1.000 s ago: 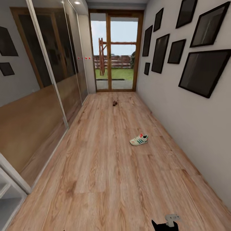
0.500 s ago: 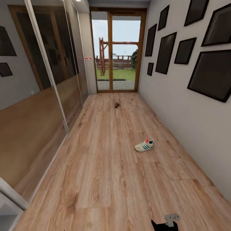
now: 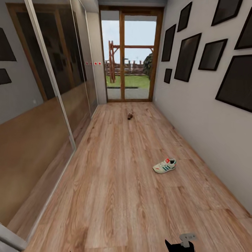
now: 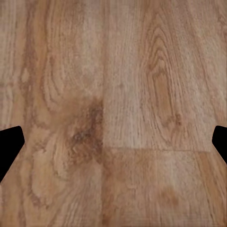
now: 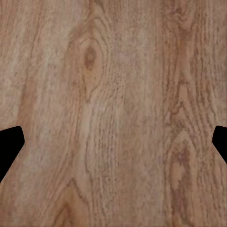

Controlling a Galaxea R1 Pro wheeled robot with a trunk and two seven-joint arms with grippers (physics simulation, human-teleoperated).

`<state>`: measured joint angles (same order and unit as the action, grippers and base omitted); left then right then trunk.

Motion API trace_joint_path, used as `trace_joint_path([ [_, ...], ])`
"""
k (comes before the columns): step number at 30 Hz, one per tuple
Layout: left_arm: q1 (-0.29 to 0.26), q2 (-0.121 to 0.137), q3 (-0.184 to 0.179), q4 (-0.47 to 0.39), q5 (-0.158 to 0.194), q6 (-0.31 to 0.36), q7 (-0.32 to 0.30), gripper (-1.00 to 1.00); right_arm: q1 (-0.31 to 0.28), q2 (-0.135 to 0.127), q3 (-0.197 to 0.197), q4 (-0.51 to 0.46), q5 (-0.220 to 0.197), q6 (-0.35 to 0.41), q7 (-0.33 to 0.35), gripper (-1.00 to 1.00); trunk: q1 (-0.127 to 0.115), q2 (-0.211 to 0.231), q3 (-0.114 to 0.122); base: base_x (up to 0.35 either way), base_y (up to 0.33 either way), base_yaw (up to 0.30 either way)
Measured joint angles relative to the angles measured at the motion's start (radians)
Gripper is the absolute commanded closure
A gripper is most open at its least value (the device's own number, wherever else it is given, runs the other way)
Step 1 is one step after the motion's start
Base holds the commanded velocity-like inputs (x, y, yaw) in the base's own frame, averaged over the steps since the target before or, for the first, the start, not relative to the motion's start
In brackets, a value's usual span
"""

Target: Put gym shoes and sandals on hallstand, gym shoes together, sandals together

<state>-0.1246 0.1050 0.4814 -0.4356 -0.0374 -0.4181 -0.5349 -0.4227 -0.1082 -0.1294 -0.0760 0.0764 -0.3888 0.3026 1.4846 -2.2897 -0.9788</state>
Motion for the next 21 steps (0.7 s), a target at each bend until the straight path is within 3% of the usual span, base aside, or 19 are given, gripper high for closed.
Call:
trace_joint_path([
  [21,0.0,0.0,0.0,0.0,0.0,0.0,0.0,-1.0,0.0,0.0,0.0,0.0,0.0,0.0,0.0,-1.0,0.0,0.0,0.0,0.311,0.147,0.0],
])
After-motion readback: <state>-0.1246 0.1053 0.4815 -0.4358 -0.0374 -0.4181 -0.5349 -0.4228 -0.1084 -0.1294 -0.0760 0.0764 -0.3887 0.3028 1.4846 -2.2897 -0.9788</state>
